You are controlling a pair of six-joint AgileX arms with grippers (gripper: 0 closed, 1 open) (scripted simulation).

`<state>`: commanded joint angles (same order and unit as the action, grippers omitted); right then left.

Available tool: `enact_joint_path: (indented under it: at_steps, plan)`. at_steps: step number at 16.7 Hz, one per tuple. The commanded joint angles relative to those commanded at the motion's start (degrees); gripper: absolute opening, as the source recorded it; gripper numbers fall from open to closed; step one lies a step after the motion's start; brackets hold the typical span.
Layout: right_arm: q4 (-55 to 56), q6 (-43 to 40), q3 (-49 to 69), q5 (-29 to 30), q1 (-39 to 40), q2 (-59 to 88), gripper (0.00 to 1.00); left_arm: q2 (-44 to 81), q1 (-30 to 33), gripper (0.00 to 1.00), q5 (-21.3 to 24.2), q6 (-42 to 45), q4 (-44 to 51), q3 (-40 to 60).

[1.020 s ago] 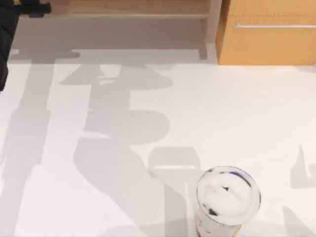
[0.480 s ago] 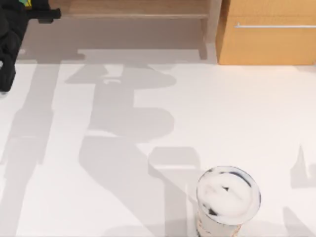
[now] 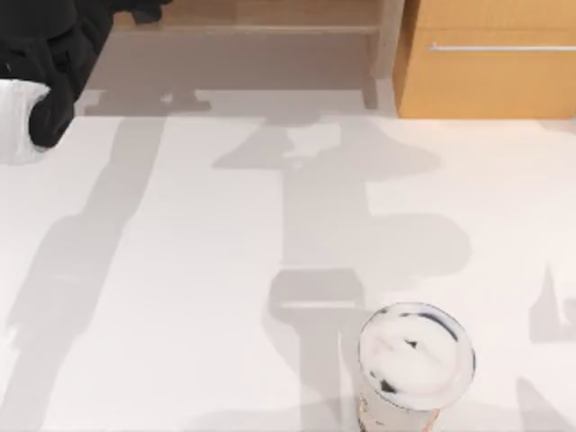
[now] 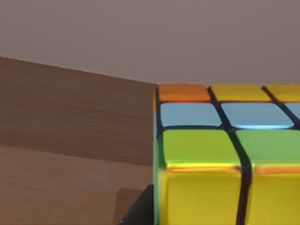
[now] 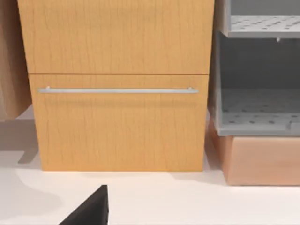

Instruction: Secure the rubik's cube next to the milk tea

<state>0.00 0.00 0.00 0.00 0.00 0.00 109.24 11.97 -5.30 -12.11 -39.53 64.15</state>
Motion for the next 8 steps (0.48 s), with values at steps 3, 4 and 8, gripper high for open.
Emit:
enact_joint_path:
  at_steps: [3,4,8]
  plan:
    - [0.0,0.0,0.0,0.0,0.0,0.0,1.0,-7.15,8.31,0.0,-2.9,-9.02,15.67,-1.74]
    - [0.0,0.0,0.0,0.0,0.0,0.0,1.0,-9.22,10.97,0.0,-3.61,-12.12,21.79,-2.23]
    - [0.0,0.0,0.0,0.0,0.0,0.0,1.0,-14.98,20.51,0.0,-4.7,-23.48,48.12,-3.62]
